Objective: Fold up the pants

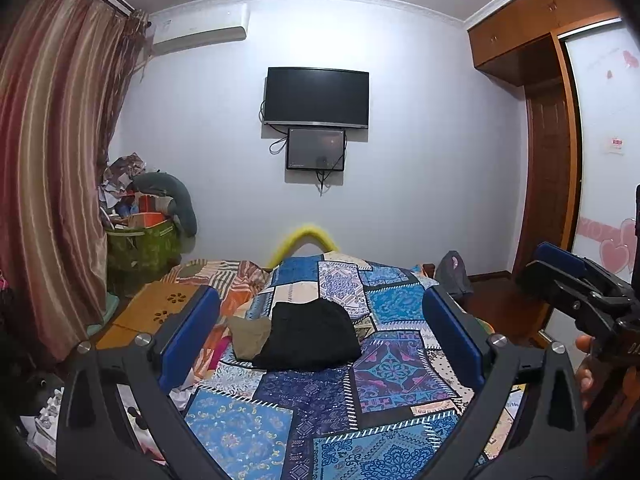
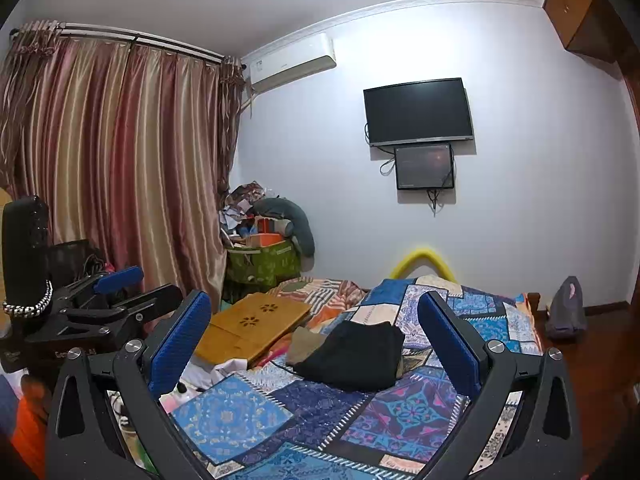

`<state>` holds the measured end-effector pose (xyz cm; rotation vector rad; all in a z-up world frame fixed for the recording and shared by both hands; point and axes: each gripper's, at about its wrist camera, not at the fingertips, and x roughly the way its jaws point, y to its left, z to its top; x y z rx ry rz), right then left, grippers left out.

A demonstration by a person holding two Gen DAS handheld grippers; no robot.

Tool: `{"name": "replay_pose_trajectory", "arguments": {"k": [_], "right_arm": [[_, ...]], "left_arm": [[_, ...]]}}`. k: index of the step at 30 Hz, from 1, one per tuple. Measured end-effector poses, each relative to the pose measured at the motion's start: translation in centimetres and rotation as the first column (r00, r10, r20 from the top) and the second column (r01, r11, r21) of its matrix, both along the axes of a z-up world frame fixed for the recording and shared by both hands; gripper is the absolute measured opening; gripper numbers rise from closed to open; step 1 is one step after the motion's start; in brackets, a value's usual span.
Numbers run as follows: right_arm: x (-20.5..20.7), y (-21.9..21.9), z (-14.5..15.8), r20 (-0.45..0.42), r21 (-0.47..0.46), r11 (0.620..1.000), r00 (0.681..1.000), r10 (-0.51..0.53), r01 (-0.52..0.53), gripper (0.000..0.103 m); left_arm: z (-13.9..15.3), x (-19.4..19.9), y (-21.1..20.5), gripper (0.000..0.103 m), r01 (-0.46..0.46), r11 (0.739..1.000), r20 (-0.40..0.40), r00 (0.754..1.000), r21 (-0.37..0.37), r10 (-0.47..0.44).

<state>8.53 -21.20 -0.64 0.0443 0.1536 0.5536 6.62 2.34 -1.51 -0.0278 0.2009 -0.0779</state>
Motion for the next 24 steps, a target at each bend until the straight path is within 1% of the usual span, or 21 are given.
{"name": "replay_pose_trajectory", "arguments": {"k": [5,24], "right_arm": [[-0.03,-0.02,0.08,-0.004,-0.005,1.0,1.0,-0.004,0.004,0.103],[-0.36,-0.24,0.2,-0.019,0.01,1.0,1.0,-0.006,0.006,0.103]], "left_arm": [[-0.15,0.01,-0.13,0.102,0.014,1.0,-0.007,1.0,-0.011,-0.014],[-0.23,0.09,-0.06,0.102,0.021,1.0,-0.012,1.0,-0.001,-0.021]]}}
